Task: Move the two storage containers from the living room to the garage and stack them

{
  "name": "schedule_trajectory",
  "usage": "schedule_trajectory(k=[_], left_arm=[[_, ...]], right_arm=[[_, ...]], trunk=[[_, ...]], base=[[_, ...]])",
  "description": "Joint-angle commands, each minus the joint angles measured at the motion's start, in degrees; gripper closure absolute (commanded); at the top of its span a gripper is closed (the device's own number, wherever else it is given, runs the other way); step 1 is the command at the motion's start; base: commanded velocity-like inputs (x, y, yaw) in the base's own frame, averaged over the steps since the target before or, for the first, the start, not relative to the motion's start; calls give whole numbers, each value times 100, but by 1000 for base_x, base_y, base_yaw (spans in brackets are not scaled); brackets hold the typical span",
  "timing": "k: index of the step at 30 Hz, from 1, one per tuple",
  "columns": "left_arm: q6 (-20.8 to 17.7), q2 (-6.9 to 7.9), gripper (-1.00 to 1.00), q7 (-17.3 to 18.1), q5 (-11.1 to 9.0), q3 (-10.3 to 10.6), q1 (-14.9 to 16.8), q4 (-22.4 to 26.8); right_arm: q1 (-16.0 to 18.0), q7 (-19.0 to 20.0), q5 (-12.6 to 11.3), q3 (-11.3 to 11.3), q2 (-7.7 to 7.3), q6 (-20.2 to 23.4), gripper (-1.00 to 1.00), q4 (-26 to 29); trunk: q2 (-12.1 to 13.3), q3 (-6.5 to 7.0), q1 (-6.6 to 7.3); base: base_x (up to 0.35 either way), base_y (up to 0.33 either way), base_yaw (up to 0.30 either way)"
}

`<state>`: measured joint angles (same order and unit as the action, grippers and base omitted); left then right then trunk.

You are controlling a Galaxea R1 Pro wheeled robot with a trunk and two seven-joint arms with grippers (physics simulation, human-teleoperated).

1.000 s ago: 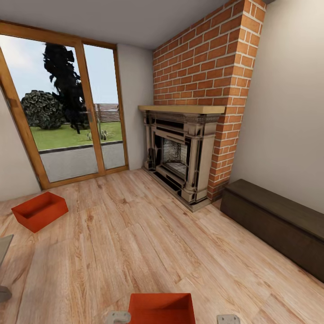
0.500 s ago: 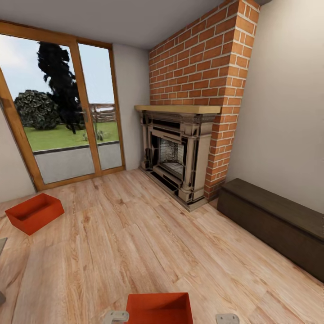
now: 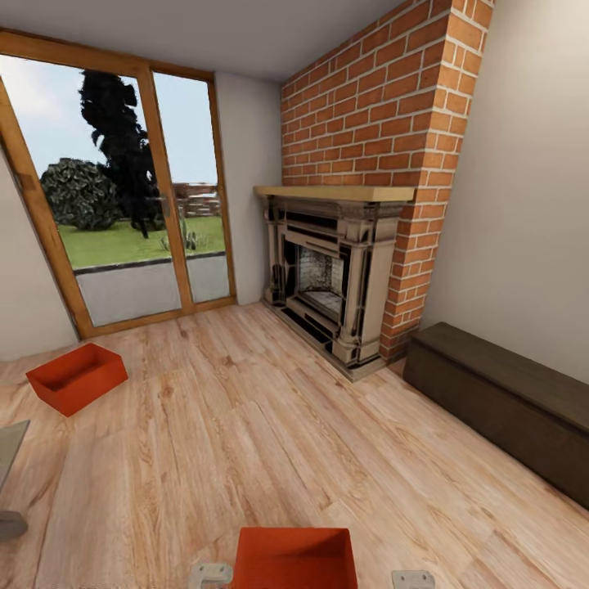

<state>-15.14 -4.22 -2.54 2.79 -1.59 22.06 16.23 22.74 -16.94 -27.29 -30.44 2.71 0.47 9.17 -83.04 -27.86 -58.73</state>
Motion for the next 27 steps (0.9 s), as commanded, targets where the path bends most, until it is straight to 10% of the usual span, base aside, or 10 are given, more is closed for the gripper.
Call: schedule_trajectory(k=[1,27], left_arm=[[-9,11,-100,-10,28,-18,1,11],[64,35,-100,-8,20,-26,5,3]], right_arm=[[3,-30,-48,-49,-4,5,-100,6],[3,34,-57,-49,-16,5,-100,6]], trunk=[[-3,-14,0],[-84,-263,-44]], base=[[0,0,115],[0,0,116]])
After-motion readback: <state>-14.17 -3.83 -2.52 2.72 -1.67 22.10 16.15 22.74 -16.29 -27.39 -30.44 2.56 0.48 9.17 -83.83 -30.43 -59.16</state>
